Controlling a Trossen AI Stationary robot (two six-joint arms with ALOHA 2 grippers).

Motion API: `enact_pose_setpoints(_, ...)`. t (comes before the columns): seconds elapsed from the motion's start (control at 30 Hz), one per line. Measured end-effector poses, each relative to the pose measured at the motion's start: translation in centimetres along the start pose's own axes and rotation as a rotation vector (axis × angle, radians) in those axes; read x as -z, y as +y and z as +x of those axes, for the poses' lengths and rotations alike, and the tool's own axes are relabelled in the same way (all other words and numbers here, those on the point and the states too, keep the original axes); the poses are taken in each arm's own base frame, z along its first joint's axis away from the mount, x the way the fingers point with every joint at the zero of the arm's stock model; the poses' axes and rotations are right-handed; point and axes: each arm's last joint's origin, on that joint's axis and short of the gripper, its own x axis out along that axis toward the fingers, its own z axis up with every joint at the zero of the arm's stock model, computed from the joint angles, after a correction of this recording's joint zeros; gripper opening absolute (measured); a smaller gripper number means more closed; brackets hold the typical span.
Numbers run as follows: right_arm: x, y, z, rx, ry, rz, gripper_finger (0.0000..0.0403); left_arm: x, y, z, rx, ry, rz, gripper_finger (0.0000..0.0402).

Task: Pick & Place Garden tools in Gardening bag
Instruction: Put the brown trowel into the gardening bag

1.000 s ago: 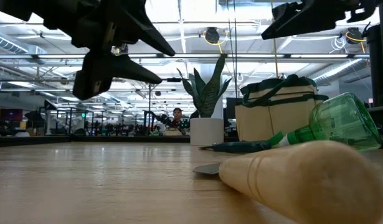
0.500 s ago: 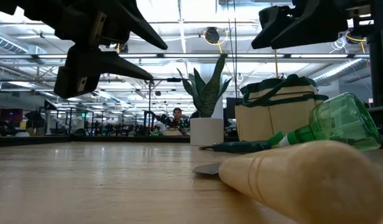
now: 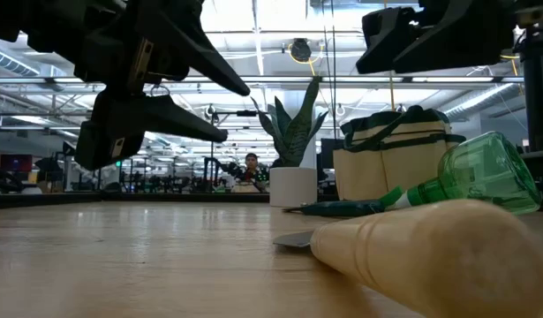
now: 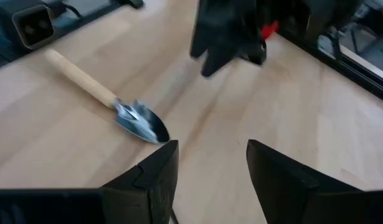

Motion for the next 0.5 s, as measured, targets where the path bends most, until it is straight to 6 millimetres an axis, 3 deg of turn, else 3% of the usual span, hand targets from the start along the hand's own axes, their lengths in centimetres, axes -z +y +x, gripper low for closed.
enact_pose_setpoints(0.17, -0.1, 0.6, 1.1, -0.122, -0.070, 0.051, 0.0180, 0.6, -1.0, 1.3, 0.028, 0.032, 0.028, 0.0177)
enact_pose_setpoints(0.33, 0.8, 1.5, 3.2, -0.135, -0.066, 0.047, 0.0180, 1.2, -1.6, 3.1, 0.039, 0.087, 0.034, 0.0177)
enact_pose_setpoints(0.5, 1.8, 2.9, 5.3, -0.154, -0.075, -0.011, 0.0180, 1.6, -1.0, 4.0, 0.020, 0.147, 0.021, 0.0177)
